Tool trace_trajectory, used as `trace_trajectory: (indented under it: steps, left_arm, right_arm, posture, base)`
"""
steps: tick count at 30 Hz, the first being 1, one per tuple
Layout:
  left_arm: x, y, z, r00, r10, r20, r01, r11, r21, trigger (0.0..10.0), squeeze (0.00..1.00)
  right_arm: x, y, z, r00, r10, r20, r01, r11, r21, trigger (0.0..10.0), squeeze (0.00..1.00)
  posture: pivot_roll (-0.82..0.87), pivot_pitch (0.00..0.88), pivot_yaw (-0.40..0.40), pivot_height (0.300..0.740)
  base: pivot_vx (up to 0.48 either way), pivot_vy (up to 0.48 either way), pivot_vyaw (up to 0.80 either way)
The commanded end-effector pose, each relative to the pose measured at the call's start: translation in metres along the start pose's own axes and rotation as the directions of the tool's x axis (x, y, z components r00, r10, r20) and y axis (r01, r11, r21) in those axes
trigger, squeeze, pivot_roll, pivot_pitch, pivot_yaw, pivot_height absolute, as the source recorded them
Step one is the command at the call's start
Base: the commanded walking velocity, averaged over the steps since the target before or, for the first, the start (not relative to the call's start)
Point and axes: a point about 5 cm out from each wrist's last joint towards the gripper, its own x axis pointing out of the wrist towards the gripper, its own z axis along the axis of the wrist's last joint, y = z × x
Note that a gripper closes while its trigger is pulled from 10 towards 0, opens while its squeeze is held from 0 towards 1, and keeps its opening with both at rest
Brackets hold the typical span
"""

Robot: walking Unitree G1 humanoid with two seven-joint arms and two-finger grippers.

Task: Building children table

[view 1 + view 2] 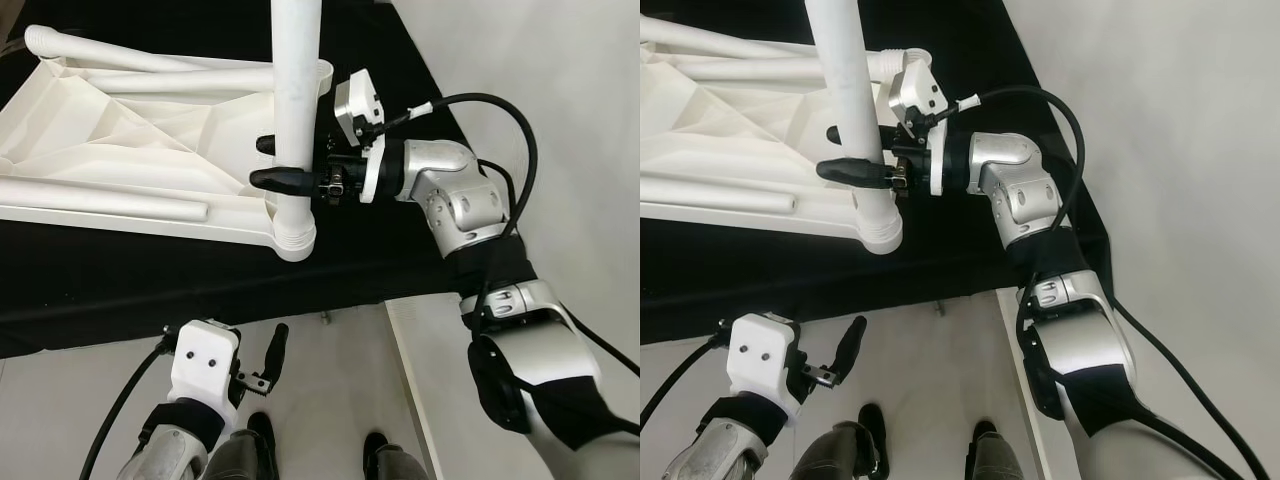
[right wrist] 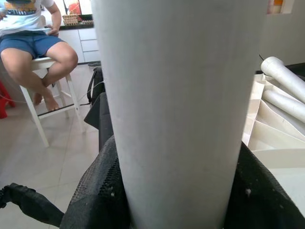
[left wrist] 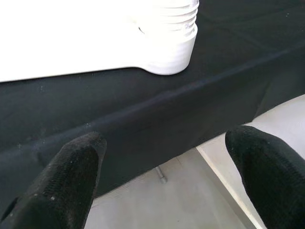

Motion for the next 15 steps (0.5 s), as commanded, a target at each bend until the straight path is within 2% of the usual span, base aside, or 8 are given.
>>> trace_trajectory:
  steps: [1, 4, 5, 6, 7, 8, 11, 15]
  left_arm:
    - [-0.003, -0.002, -0.001, 1.000, 0.002, -0.012, -0.002, 1.000, -0.008, 10.0, 0.00]
    - [-0.002, -0.003, -0.001, 1.000, 0.003, -0.011, -0.004, 1.000, -0.010, 10.0, 0.00]
    - [-0.002, -0.003, -0.001, 1.000, 0.003, -0.011, -0.004, 1.000, -0.010, 10.0, 0.00]
    - [-0.002, -0.003, -0.002, 1.000, 0.005, -0.010, -0.005, 1.000, -0.010, 10.0, 0.00]
    - [-0.002, -0.003, -0.002, 1.000, 0.005, -0.010, -0.005, 1.000, -0.010, 10.0, 0.00]
    - [-0.001, -0.002, -0.001, 1.000, 0.010, -0.007, -0.010, 1.000, -0.008, 10.0, 0.00]
    - [0.000, -0.002, -0.001, 1.000, 0.014, -0.004, -0.014, 1.000, -0.003, 10.0, 0.00]
    - [0.000, 0.000, -0.003, 1.000, 0.026, -0.007, -0.026, 1.000, 0.008, 10.0, 0.00]
  right_arm:
    - [-0.004, -0.002, -0.012, 0.996, -0.079, -0.049, 0.080, 0.996, 0.030, 0.0, 0.00]
    - [-0.009, -0.001, -0.039, 0.919, -0.345, -0.189, 0.359, 0.932, 0.044, 0.0, 0.00]
    - [-0.009, -0.001, -0.039, 0.919, -0.345, -0.189, 0.359, 0.932, 0.044, 0.0, 0.00]
    - [-0.019, 0.002, -0.060, 0.750, -0.597, -0.284, 0.634, 0.772, 0.052, 0.0, 0.00]
    - [-0.019, 0.002, -0.060, 0.750, -0.597, -0.284, 0.634, 0.772, 0.052, 0.0, 0.00]
    - [-0.023, 0.040, -0.093, 0.594, -0.699, -0.398, 0.783, 0.616, 0.087, 0.0, 0.00]
    - [-0.012, 0.062, -0.103, 0.598, -0.686, -0.414, 0.785, 0.607, 0.127, 0.0, 0.00]
    - [0.009, 0.053, -0.095, 0.631, -0.683, -0.367, 0.764, 0.630, 0.140, 0.0, 0.00]
  posture:
    - [-0.07, 0.342, -0.048, 0.740]
    - [-0.08, 0.341, -0.065, 0.740]
    - [-0.08, 0.341, -0.065, 0.740]
    - [-0.09, 0.338, -0.075, 0.740]
    - [-0.09, 0.338, -0.075, 0.740]
    - [-0.08, 0.343, -0.068, 0.740]
    - [-0.08, 0.333, -0.066, 0.740]
    - [-0.08, 0.306, -0.066, 0.740]
  base:
    - [0.000, 0.000, 0.00]
    - [0.000, 0.000, 0.00]
    - [0.000, 0.000, 0.00]
    - [0.000, 0.000, 0.00]
    - [0.000, 0.000, 0.00]
    - [0.000, 0.000, 0.00]
    - [0.000, 0.000, 0.00]
    - [0.000, 0.000, 0.00]
